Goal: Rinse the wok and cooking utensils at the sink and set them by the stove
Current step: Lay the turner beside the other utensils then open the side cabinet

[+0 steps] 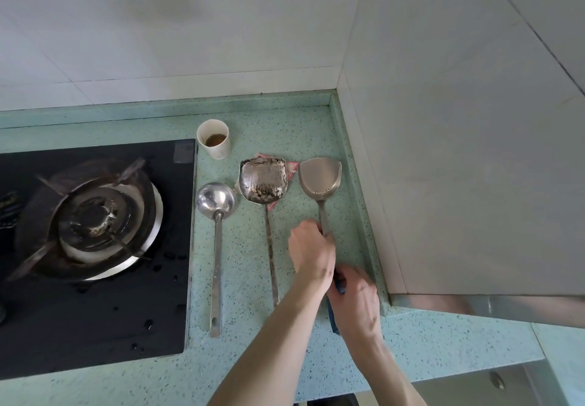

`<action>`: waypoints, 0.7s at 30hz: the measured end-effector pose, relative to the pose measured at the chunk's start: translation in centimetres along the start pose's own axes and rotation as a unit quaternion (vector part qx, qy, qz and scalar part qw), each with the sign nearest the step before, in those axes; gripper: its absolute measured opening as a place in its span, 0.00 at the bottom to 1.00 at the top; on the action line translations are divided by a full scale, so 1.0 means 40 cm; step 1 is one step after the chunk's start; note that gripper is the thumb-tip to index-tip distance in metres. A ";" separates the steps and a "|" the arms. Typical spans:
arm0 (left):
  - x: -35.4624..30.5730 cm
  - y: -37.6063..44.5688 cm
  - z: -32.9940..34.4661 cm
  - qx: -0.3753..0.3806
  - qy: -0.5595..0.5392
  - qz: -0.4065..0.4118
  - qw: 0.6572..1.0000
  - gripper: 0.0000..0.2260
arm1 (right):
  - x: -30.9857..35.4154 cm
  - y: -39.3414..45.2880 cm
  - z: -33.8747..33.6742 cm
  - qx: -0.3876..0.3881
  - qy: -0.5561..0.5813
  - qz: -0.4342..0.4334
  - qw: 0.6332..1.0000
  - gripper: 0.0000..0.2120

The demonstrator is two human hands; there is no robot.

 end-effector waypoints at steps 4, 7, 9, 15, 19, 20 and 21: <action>0.008 0.004 -0.002 -0.002 -0.011 -0.002 1.000 0.05 | -0.001 -0.004 0.002 0.000 -0.005 0.007 1.000 0.05; 0.013 -0.004 -0.013 0.003 -0.007 0.017 1.000 0.04 | 0.004 -0.009 0.000 -0.002 -0.006 0.007 1.000 0.05; 0.017 -0.016 -0.025 0.015 0.015 0.045 0.999 0.03 | 0.011 -0.014 -0.005 -0.003 -0.018 0.000 1.000 0.07; -0.010 -0.086 -0.114 0.032 0.106 0.193 0.975 0.10 | 0.053 -0.045 -0.067 -0.033 -0.064 -0.046 0.996 0.14; -0.002 -0.160 -0.202 -0.007 0.118 0.236 0.965 0.14 | 0.111 -0.081 -0.135 -0.076 -0.087 -0.115 0.987 0.15; -0.002 -0.181 -0.223 -0.016 0.121 0.246 0.962 0.14 | 0.125 -0.091 -0.150 -0.080 -0.089 -0.129 0.984 0.17; -0.002 -0.203 -0.245 -0.027 0.123 0.254 0.959 0.15 | 0.140 -0.100 -0.165 -0.081 -0.091 -0.141 0.982 0.18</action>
Point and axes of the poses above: each hand's wrist, its own y-axis towards the middle knuckle, its own z-axis out of the palm, x = y × z, the point moved 8 cm from there along y, towards the middle knuckle, and after that the axes turned 4 degrees about z, right-handed, at the moved point
